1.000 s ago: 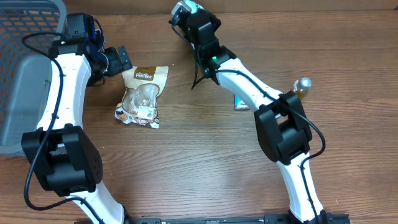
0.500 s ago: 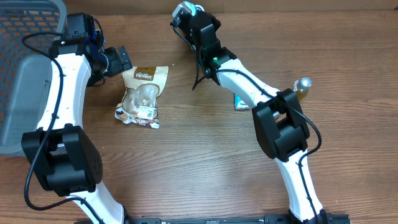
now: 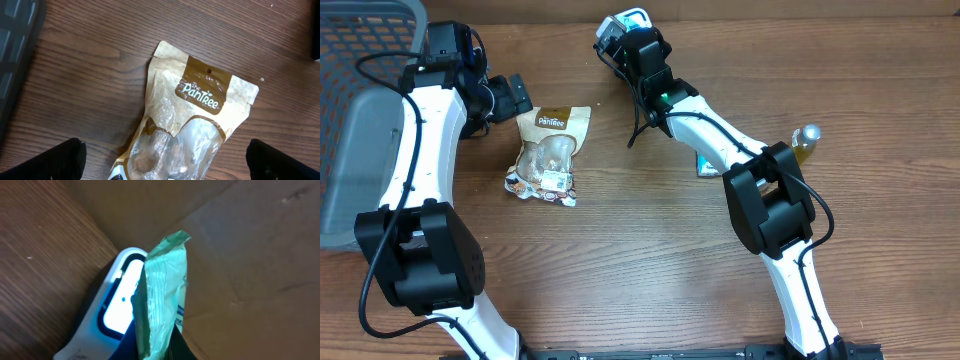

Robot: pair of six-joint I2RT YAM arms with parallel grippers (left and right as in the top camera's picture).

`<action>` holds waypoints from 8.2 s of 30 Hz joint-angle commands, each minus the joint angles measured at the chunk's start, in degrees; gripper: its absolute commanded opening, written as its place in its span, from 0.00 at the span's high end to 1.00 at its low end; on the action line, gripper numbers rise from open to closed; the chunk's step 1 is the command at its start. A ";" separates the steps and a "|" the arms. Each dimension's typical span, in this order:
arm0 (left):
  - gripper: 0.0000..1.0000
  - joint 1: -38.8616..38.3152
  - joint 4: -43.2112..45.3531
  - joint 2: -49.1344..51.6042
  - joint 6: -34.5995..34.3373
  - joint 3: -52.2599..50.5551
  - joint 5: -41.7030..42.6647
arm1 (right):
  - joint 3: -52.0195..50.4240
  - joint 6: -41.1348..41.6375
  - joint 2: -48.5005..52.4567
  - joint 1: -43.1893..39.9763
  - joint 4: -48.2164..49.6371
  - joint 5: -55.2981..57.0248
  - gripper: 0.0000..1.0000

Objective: Scan the item barcode

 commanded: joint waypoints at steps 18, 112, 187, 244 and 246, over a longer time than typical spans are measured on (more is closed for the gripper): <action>0.00 -0.39 0.11 -0.70 0.46 0.92 -0.37 | 1.55 6.69 -4.72 0.04 -0.96 -2.62 0.96; 0.00 -0.46 0.11 -0.70 0.46 0.92 -0.37 | -18.80 67.71 -16.61 11.02 -54.75 -23.41 0.59; 0.00 -0.44 0.11 -0.70 0.44 0.92 -0.37 | -0.52 84.61 3.54 12.04 -26.86 -32.61 0.49; 0.00 -0.46 0.11 -0.70 0.44 0.92 -0.37 | -0.35 79.08 -12.98 -1.22 -71.58 -36.57 0.72; 0.00 -0.46 0.11 -0.70 0.44 0.92 -0.37 | -0.35 77.15 -14.12 -1.22 -72.28 -36.46 0.71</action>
